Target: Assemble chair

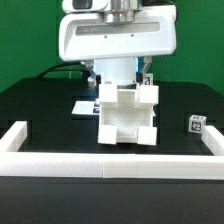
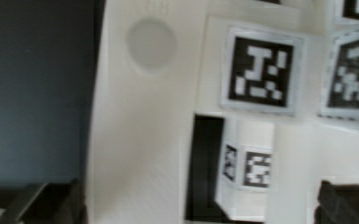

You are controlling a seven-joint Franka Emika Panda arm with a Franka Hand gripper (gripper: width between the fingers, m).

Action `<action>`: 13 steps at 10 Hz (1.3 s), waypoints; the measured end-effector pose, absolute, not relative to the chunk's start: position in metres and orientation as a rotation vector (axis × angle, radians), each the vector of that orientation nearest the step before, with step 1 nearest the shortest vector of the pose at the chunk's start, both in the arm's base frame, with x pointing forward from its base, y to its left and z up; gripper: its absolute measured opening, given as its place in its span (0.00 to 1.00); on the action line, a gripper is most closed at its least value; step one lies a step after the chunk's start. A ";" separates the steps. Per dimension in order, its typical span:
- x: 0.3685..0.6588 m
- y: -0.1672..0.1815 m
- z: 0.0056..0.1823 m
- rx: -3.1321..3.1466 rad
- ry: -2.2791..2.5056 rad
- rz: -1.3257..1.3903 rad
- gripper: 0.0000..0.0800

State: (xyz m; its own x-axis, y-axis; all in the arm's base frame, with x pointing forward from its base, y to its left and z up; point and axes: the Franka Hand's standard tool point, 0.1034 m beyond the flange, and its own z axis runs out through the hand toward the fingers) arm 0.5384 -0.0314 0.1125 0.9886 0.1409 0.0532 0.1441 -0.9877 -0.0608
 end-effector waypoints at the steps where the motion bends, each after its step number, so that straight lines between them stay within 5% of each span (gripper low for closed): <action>1: 0.541 -0.033 0.107 -3.072 -0.220 -0.068 0.81; 13: 0.571 0.020 0.096 -3.073 -0.253 -0.152 0.81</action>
Offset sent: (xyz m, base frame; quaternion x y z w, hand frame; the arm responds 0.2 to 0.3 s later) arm 0.0169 0.0254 -0.0056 0.0003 0.0231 0.0374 0.9990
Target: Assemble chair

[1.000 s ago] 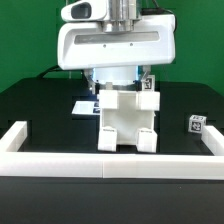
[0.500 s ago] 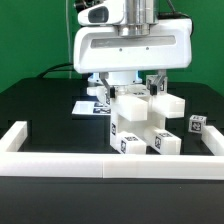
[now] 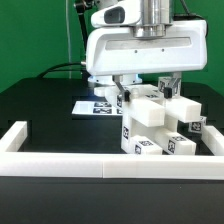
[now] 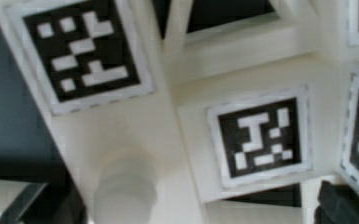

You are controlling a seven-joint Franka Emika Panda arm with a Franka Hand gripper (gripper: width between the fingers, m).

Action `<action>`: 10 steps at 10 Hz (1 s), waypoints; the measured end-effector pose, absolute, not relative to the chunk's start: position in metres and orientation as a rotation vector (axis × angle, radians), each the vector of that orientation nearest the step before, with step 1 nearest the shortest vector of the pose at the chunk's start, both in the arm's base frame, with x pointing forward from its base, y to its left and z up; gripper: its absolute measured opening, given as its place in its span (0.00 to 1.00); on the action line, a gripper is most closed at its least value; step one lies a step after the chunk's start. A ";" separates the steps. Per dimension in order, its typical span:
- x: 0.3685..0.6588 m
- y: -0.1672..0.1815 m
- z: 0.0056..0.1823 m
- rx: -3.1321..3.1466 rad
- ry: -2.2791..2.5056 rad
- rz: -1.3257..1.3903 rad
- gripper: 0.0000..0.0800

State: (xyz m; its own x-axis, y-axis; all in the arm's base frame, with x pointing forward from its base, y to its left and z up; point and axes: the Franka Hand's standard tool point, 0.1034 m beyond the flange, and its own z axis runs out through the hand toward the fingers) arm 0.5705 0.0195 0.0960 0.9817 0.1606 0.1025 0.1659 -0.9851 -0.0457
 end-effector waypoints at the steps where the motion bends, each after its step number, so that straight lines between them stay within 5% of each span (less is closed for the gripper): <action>1: 0.570 0.022 0.096 -3.076 -0.245 -0.145 0.81; 7: 0.546 0.021 0.129 -3.070 -0.214 -0.171 0.81; 10: 0.541 0.028 0.127 -3.065 -0.204 -0.161 0.81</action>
Offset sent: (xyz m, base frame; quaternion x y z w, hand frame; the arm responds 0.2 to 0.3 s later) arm -0.0311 -0.0182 0.0218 -0.0396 -0.0170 -0.0028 0.9991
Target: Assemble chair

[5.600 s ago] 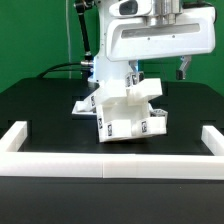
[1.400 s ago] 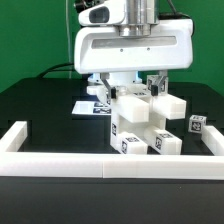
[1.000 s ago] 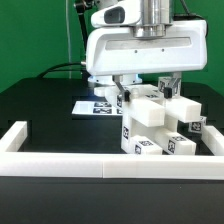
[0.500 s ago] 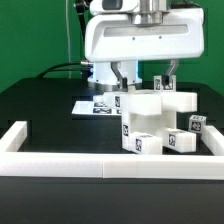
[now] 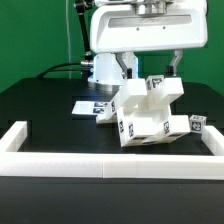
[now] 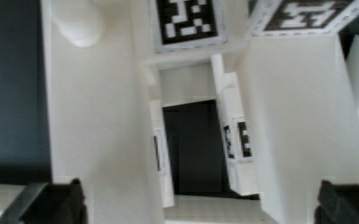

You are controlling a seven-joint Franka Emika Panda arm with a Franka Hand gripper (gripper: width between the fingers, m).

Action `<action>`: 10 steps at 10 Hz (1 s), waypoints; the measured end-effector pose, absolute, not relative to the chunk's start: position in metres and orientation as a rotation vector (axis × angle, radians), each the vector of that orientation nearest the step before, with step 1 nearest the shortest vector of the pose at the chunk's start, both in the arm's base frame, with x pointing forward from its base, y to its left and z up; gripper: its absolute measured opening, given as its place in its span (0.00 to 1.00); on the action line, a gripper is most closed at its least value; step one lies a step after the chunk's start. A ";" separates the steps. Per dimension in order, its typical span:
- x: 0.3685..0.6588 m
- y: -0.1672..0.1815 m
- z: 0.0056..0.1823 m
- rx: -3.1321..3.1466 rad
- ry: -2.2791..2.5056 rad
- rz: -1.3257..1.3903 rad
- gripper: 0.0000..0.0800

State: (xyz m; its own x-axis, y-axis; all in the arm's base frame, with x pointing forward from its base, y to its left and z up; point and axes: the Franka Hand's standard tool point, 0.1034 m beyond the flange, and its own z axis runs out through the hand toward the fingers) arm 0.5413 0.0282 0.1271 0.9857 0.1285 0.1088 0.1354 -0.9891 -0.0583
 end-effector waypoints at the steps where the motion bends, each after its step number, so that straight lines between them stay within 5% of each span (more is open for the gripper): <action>1: 0.541 0.031 0.125 -3.065 -0.207 -0.160 0.81; 10: 0.552 0.035 0.107 -3.073 -0.253 -0.185 0.81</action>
Offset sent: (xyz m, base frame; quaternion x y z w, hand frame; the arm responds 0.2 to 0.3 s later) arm 0.0107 0.0100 -0.0146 0.0088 0.0095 -0.0161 0.9998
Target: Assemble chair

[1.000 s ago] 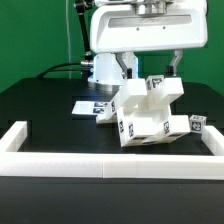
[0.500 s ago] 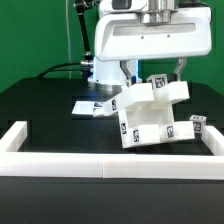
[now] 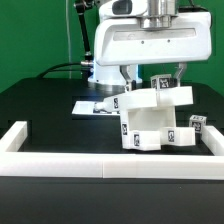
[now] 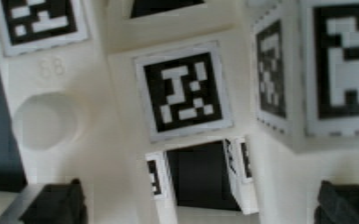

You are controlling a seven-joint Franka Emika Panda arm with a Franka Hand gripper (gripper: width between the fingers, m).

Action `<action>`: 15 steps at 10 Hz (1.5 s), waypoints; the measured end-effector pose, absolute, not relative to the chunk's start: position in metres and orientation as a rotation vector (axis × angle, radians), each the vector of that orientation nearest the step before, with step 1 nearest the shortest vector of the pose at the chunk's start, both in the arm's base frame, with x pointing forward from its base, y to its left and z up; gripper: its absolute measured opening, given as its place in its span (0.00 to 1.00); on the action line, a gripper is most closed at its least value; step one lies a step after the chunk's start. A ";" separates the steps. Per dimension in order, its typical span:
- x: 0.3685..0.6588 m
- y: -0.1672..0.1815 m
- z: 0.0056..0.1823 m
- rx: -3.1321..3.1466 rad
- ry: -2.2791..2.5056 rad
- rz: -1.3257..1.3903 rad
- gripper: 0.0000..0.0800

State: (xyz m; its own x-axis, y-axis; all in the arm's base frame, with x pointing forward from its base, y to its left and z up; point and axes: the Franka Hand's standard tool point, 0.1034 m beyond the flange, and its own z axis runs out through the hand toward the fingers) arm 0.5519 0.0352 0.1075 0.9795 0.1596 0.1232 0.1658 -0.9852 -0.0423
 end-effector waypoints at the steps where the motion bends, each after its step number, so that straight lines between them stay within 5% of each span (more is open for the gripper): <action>1: 0.559 0.040 0.106 -3.072 -0.265 -0.197 0.81; 10: 0.602 0.056 0.103 -3.075 -0.298 -0.354 0.81; 15: 0.569 0.049 0.147 -3.062 -0.137 -0.349 0.81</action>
Offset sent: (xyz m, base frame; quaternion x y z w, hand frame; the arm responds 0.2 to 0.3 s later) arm 0.0219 0.0161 -0.0112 -0.0013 0.0183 -0.0063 0.9998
